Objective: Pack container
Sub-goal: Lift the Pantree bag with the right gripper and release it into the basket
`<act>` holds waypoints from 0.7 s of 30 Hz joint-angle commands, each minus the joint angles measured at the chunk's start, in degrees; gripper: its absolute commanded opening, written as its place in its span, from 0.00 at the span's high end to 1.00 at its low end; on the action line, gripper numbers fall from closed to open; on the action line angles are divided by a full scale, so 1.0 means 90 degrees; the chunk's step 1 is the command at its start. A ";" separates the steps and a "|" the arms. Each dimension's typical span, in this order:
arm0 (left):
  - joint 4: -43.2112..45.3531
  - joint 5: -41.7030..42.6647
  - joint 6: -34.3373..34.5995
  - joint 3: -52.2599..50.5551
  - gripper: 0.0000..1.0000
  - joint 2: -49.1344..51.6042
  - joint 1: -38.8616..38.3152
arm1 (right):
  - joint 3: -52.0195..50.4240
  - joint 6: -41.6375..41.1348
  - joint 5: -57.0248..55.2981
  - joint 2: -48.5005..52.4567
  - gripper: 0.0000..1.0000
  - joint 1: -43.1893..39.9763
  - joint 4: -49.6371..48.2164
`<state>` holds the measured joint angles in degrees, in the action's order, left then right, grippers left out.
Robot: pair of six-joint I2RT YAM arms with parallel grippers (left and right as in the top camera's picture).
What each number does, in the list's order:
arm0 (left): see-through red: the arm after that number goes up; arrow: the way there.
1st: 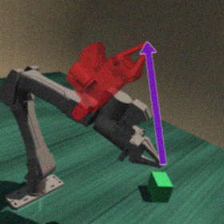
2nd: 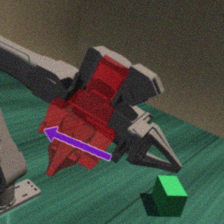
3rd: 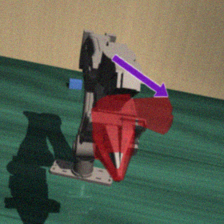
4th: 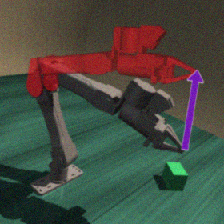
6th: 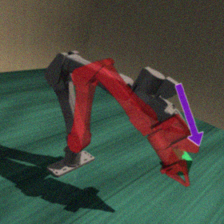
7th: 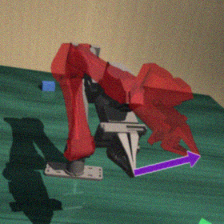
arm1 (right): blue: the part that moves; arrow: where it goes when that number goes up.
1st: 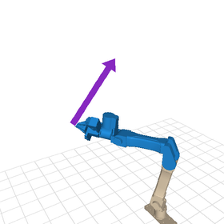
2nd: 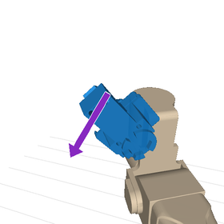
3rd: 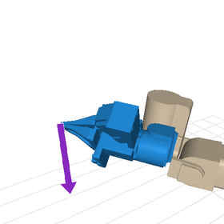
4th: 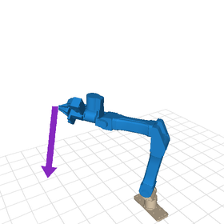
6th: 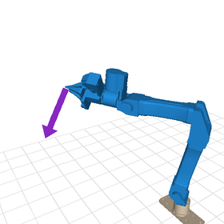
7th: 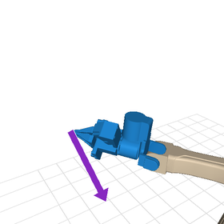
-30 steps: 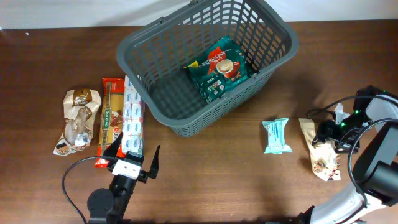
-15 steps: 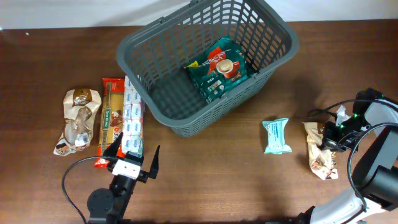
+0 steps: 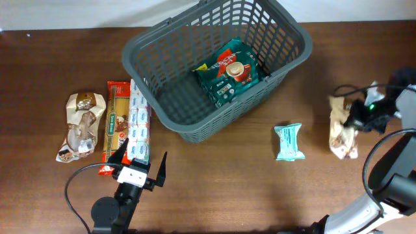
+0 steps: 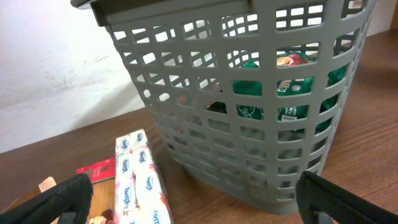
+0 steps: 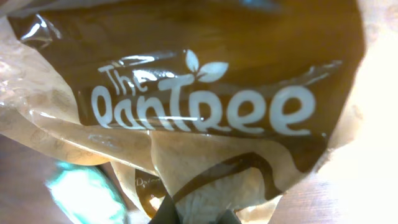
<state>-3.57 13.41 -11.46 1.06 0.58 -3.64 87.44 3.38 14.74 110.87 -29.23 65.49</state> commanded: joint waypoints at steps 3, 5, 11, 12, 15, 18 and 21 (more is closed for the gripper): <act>0.0017 -0.0041 0.0032 -0.0061 0.01 -0.0032 -0.0017 | 0.1440 -0.0153 0.0767 -0.0114 0.96 0.0039 0.0216; 0.0017 -0.0041 0.0032 -0.0061 0.01 -0.0032 -0.0017 | 0.2334 -0.0146 0.1200 -0.0114 0.96 0.0039 0.0418; 0.0017 -0.0041 0.0032 -0.0061 0.01 -0.0032 -0.0017 | 0.4680 -0.0075 0.2280 -0.0114 0.97 0.0114 0.0789; 0.0017 -0.0041 0.0032 -0.0061 0.01 -0.0032 -0.0017 | 0.5119 -0.0073 0.2438 -0.0114 0.96 0.0172 0.0828; 0.0017 -0.0041 0.0032 -0.0061 0.01 -0.0032 -0.0017 | 0.6322 0.0058 0.2902 -0.0114 0.97 0.0486 0.0947; 0.0017 -0.0041 0.0032 -0.0061 0.01 -0.0032 -0.0017 | 0.7213 0.0299 0.3415 -0.0114 0.97 0.0969 0.0998; 0.0017 -0.0041 0.0032 -0.0061 0.01 -0.0032 -0.0017 | 0.7839 0.0699 0.3674 -0.0114 0.96 0.1746 0.0996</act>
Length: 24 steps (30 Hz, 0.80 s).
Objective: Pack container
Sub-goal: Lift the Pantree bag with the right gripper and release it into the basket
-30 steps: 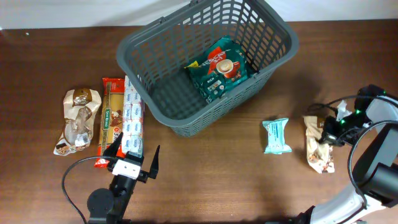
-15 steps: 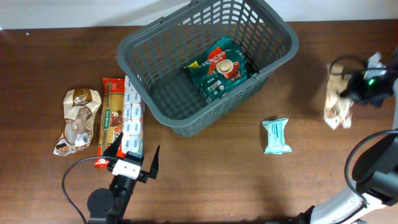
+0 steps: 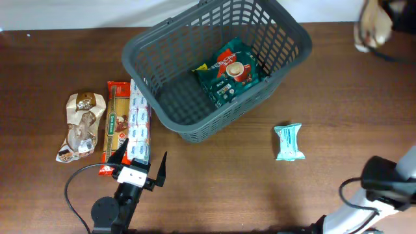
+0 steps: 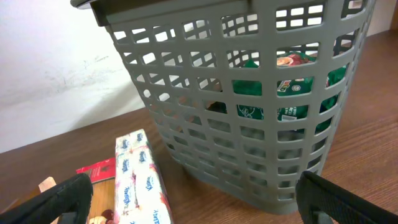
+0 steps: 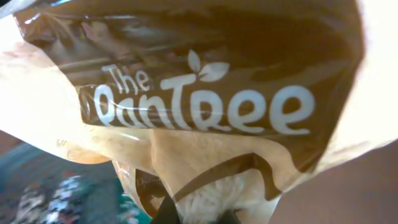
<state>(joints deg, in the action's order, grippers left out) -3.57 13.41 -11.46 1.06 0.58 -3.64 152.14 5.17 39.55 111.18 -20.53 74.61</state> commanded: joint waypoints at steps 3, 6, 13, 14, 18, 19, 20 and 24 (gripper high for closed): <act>0.0017 -0.0041 0.0032 -0.0061 0.01 -0.0032 -0.0017 | 0.0787 0.0933 0.0852 -0.0148 0.96 0.1642 -0.0017; 0.0017 -0.0041 0.0032 -0.0061 0.01 -0.0032 -0.0017 | 0.0617 0.1098 0.0262 -0.0087 0.96 0.2545 -0.0022; 0.0017 -0.0041 0.0032 -0.0061 0.01 -0.0032 -0.0017 | -0.0029 0.2072 -0.1183 0.0476 0.96 0.4209 -0.0075; 0.0017 -0.0041 0.0032 -0.0061 0.01 -0.0032 -0.0017 | -0.0085 0.2072 -0.1389 0.0583 0.96 0.4325 -0.0087; 0.0017 -0.0041 0.0032 -0.0061 0.01 -0.0032 -0.0017 | -0.0219 0.2067 -0.1639 0.1166 0.96 0.4631 -0.0066; 0.0017 -0.0041 0.0032 -0.0061 0.01 -0.0032 -0.0017 | -0.0223 0.2067 -0.1642 0.1239 0.96 0.4656 -0.0051; 0.0017 -0.0041 0.0032 -0.0061 0.01 -0.0032 -0.0017 | -0.0245 0.2064 -0.1639 0.1387 0.96 0.4690 -0.0015; 0.0017 -0.0041 0.0032 -0.0061 0.01 -0.0032 -0.0019 | -0.0265 0.2040 -0.1627 0.1768 0.96 0.4745 0.0049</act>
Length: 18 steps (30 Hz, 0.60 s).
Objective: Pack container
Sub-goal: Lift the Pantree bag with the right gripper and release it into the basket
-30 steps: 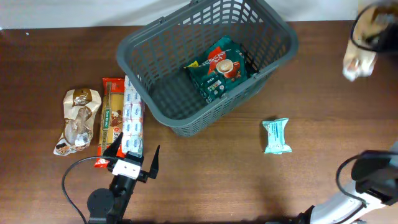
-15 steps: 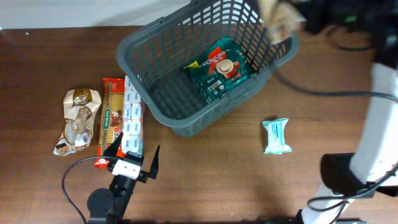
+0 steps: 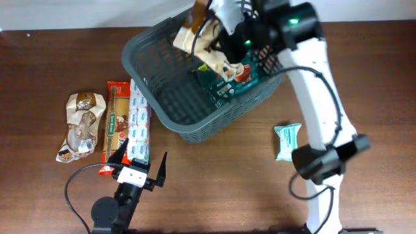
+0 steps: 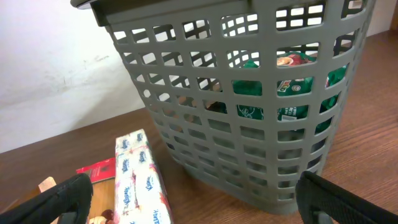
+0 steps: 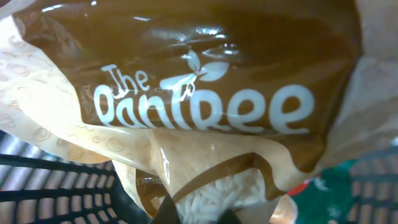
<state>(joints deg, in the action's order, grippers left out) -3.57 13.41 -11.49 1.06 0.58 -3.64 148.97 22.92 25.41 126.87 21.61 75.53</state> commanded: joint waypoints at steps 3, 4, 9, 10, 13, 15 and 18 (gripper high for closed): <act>0.0017 -0.0041 0.0034 -0.0061 0.01 -0.0032 -0.0017 | 0.0046 0.0068 -0.0049 0.0153 0.95 0.0068 0.0022; 0.0017 -0.0041 0.0034 -0.0061 0.01 -0.0032 -0.0017 | 0.0039 0.0068 -0.0049 0.0155 0.85 0.0068 0.0036; 0.0017 -0.0041 0.0034 -0.0061 0.01 -0.0032 -0.0017 | 0.0393 -0.0508 -0.0685 -0.0155 0.29 0.0044 0.0192; 0.0017 -0.0041 0.0034 -0.0061 0.01 -0.0032 -0.0019 | 0.0678 -0.0646 -0.1287 -0.0435 0.26 0.0019 0.0321; 0.0017 -0.0041 0.0034 -0.0061 0.01 -0.0032 -0.0017 | 0.1166 -0.0738 -0.2234 -0.0962 0.24 -0.0024 0.0619; 0.0017 -0.0041 0.0034 -0.0061 0.01 -0.0032 -0.0017 | 0.1409 -0.0792 -0.2856 -0.1379 0.24 -0.0090 0.0784; 0.0017 -0.0041 0.0034 -0.0061 0.01 -0.0032 -0.0017 | 0.1438 -0.1083 -0.3215 -0.1943 0.24 -0.0401 0.0877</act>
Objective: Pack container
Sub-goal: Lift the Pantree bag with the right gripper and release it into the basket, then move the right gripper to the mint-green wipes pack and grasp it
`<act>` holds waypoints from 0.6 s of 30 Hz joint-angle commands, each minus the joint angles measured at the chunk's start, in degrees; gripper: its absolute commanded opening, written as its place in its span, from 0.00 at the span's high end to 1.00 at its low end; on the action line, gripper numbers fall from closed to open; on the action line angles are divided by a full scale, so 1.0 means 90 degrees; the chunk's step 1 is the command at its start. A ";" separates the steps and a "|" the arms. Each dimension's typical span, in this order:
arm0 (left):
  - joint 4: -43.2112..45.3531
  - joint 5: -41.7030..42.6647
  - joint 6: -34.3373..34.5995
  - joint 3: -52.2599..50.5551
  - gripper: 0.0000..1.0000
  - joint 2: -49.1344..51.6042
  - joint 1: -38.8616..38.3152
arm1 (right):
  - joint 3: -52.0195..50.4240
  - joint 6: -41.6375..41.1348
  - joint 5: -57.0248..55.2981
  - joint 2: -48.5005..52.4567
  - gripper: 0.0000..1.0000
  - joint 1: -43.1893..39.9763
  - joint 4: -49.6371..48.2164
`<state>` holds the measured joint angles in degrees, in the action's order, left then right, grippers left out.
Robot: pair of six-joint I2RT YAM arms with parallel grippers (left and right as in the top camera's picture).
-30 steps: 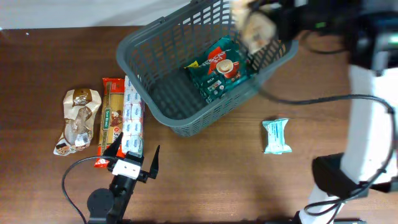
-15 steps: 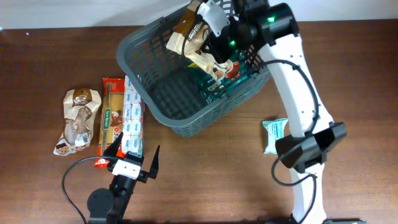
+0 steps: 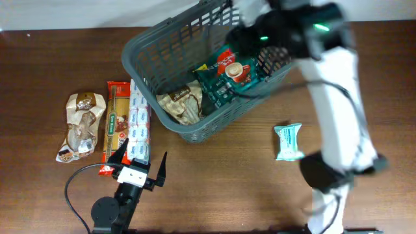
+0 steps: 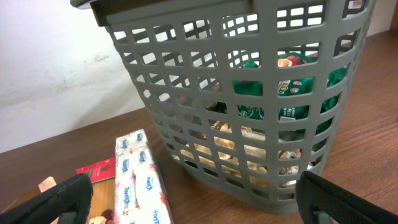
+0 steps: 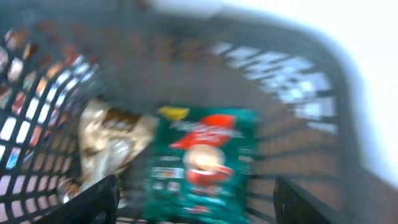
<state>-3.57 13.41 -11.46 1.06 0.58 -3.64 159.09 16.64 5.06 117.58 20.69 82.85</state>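
Note:
The grey mesh basket (image 3: 195, 132) holds a green coffee pack (image 3: 227, 73) and a beige-and-brown rice bag (image 3: 182, 104), which lies in its front left part. In the right wrist view my right gripper (image 5: 196, 200) hangs open and empty over the basket, above the coffee pack (image 5: 202, 162) and the rice bag (image 5: 109, 140); that view is blurred. My left gripper (image 4: 196, 205) is open near the table's front edge, facing the basket wall (image 4: 249, 149). A teal packet (image 3: 288, 142) lies on the table to the right of the basket.
Left of the basket lie a tissue pack (image 3: 138, 123), a red pasta pack (image 3: 116, 123) and a brown snack bag (image 3: 81, 125). The tissue pack (image 4: 140, 186) sits just ahead of my left fingers. My right arm (image 3: 338, 97) reaches over the table's right side.
My right gripper held the rice bag over the basket's back; now it is open and the bag lies in the basket's front left. The left arm has not moved.
My right gripper was shut on the rice bag at the table's right edge. Then the bag was up at the far right corner, then above the basket. Now it lies inside beside the coffee pack, let go. The left gripper stayed open in place throughout.

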 commanded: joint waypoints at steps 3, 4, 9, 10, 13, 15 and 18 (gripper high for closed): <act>0.0017 -0.0041 0.0032 -0.0061 0.01 -0.0032 -0.0017 | 0.0202 -0.0636 -0.0950 -0.1389 0.24 -0.1049 0.0155; 0.0017 -0.0041 0.0032 -0.0061 0.01 -0.0032 -0.0017 | 0.0102 -0.0760 -0.0947 -0.1506 0.24 -0.1367 0.0155; 0.0017 -0.0041 0.0032 -0.0061 0.01 -0.0032 -0.0017 | -0.1229 -0.1387 -0.0554 -0.2006 0.20 -0.3429 -0.0143; 0.0017 -0.0041 0.0032 -0.0061 0.01 -0.0032 -0.0017 | -0.1719 -0.1484 -0.0194 -0.2076 0.18 -0.3886 -0.0287; 0.0017 -0.0041 0.0032 -0.0061 0.01 -0.0032 -0.0017 | -0.3058 -0.1552 0.0962 -0.2110 0.19 -0.4799 -0.0546; 0.0017 -0.0041 0.0032 -0.0061 0.01 -0.0032 -0.0019 | -0.4041 -0.1552 0.1389 -0.2030 0.23 -0.5107 -0.0619; 0.0017 -0.0041 0.0032 -0.0061 0.01 -0.0032 -0.0017 | -0.5396 -0.1552 0.1610 -0.1882 0.26 -0.5119 -0.0780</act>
<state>-3.57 13.41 -11.46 1.06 0.58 -3.64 121.05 4.10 11.84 99.63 -25.30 76.60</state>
